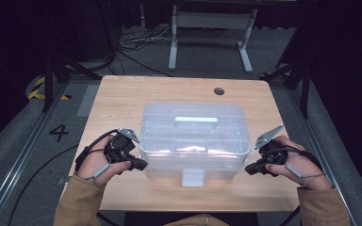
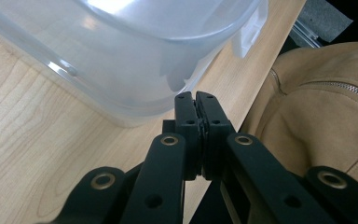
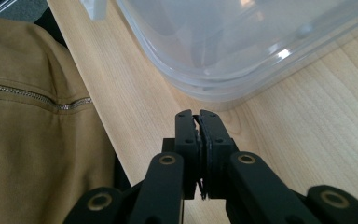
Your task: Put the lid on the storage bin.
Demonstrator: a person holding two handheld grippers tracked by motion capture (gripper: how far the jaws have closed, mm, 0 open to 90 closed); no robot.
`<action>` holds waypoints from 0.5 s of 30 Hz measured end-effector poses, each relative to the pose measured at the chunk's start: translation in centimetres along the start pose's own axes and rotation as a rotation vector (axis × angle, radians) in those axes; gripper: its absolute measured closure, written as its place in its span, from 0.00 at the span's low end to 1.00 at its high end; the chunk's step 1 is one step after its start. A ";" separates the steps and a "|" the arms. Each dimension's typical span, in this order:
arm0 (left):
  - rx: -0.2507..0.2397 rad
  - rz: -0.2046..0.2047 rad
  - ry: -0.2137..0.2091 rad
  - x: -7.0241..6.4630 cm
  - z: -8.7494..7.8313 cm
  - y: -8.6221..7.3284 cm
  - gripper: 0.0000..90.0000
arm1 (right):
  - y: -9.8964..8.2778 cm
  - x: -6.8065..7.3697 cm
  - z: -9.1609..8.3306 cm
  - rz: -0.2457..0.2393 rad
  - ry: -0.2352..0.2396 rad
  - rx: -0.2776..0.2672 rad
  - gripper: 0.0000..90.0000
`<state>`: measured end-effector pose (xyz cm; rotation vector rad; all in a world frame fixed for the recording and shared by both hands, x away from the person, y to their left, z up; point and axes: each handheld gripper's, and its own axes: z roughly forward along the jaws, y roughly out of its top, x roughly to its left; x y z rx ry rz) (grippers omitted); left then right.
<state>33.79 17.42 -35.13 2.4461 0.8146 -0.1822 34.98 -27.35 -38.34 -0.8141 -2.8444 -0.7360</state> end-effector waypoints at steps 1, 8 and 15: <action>-0.001 0.002 0.000 0.0 0.0 0.0 0.97 | -0.1 -0.1 0.0 0.011 0.007 -0.011 0.92; -0.020 -0.011 -0.018 0.1 -0.3 -0.3 0.88 | -0.5 -0.4 -0.5 0.024 0.034 -0.073 0.77; -0.075 -0.043 -0.009 0.6 -1.1 -1.2 0.76 | -0.7 -0.8 -1.3 0.043 0.041 -0.124 0.70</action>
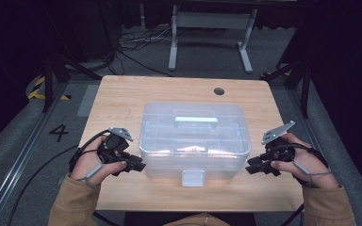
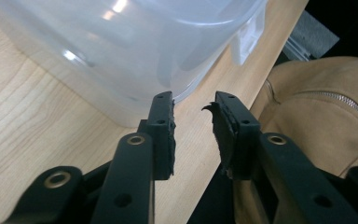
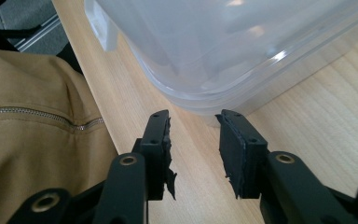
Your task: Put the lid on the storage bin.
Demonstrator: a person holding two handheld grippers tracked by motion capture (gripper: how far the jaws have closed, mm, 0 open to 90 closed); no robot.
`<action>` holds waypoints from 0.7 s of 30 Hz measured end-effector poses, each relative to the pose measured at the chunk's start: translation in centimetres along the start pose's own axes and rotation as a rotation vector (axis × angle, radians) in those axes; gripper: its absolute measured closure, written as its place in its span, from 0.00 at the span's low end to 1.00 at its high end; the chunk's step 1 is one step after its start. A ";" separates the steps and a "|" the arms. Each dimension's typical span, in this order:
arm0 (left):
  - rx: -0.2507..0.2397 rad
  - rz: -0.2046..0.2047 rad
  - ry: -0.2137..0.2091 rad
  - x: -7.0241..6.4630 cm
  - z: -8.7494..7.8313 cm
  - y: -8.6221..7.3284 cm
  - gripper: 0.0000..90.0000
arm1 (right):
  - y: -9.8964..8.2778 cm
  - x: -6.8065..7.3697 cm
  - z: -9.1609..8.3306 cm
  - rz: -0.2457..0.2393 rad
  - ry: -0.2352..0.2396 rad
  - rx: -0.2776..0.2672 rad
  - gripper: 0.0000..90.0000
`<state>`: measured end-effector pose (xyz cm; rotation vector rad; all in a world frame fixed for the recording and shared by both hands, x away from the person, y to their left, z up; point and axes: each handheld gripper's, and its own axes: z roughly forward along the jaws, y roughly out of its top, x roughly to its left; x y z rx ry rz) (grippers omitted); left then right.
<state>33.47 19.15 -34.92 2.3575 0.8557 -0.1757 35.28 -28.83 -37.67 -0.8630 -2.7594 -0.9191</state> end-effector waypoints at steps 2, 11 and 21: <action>-0.022 -0.012 0.003 0.1 -0.3 -0.3 0.75 | 0.0 -0.2 -0.4 0.003 -0.003 -0.025 0.69; -0.152 -0.077 0.056 0.8 -1.9 -1.7 0.70 | 0.1 -1.0 -2.1 0.036 -0.040 -0.148 0.64; -0.259 -0.141 0.127 2.3 -2.4 -2.4 0.65 | 0.0 -2.4 -2.6 0.080 -0.125 -0.247 0.57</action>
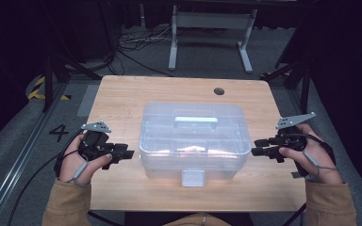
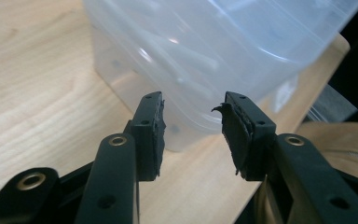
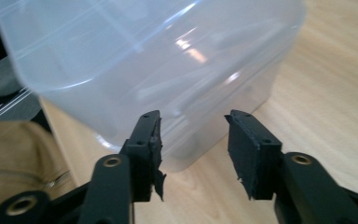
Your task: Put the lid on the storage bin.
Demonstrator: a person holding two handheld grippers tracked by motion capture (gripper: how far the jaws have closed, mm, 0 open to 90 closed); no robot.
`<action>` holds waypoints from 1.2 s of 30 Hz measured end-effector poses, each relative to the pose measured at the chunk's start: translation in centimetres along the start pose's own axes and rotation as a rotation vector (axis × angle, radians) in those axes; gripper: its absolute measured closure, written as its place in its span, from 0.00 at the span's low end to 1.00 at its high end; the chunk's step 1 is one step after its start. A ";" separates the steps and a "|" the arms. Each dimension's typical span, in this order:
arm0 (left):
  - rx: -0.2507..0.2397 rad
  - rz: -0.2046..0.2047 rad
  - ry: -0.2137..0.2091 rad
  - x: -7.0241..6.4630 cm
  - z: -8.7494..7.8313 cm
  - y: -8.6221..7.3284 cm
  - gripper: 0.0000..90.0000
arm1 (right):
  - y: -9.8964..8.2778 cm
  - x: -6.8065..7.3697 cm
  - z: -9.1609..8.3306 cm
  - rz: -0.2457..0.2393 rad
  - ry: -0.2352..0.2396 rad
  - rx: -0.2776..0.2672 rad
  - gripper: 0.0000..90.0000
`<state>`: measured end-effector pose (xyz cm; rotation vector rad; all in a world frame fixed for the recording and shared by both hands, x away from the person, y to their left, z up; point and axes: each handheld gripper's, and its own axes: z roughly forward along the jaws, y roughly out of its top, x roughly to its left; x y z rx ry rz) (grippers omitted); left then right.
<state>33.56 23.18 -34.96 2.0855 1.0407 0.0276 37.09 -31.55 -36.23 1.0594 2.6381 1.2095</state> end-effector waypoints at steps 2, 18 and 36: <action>-0.015 -0.017 0.012 0.3 0.0 -0.1 0.65 | -0.1 -0.5 -0.2 0.010 -0.034 -0.031 0.56; -0.090 -0.109 0.099 3.4 0.9 -0.8 0.60 | -1.8 -4.8 -0.4 0.084 -0.212 -0.151 0.51; -0.136 -0.158 0.173 5.8 3.8 -1.7 0.58 | -3.8 -8.0 3.0 0.143 -0.277 -0.169 0.47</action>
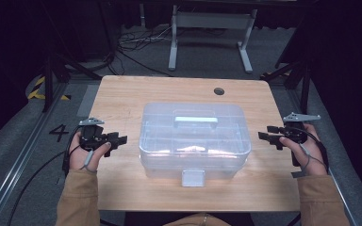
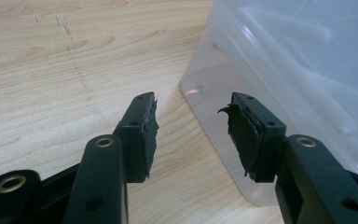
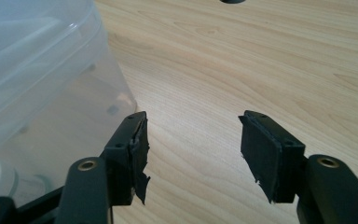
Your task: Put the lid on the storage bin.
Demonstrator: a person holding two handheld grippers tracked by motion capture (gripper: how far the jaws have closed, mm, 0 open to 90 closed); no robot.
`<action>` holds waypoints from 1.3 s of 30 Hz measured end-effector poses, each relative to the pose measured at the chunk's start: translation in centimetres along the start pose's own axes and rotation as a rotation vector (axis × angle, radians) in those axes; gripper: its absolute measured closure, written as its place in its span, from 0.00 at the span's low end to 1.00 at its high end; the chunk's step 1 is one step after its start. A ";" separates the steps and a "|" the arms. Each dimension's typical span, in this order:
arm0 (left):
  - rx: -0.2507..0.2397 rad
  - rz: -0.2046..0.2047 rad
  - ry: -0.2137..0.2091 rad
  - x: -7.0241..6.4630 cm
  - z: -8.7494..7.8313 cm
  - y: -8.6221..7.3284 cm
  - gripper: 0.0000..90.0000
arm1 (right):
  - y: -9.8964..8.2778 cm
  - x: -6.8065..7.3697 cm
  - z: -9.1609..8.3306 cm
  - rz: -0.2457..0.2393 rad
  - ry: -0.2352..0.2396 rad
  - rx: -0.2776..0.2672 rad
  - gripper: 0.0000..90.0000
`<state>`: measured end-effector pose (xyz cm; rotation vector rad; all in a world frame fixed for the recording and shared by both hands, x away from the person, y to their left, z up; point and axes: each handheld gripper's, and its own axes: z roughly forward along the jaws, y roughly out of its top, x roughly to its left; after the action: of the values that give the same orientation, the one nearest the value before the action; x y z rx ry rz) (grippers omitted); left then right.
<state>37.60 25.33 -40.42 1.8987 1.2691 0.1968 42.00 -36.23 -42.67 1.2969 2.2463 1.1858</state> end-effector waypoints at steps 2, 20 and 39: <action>0.003 0.000 0.004 0.2 0.4 -0.1 0.57 | -0.2 -0.1 0.4 -0.002 0.006 -0.004 0.47; 0.042 -0.006 0.035 1.5 2.3 -1.2 0.55 | -2.0 -1.2 3.0 0.022 -0.012 0.045 0.47; 0.097 -0.021 0.065 2.4 3.9 -2.2 0.54 | -3.1 -1.5 4.6 0.014 -0.026 0.065 0.47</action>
<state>39.30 25.57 -45.20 1.9741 1.3628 0.1902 43.75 -35.89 -48.16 1.3464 2.2787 1.1031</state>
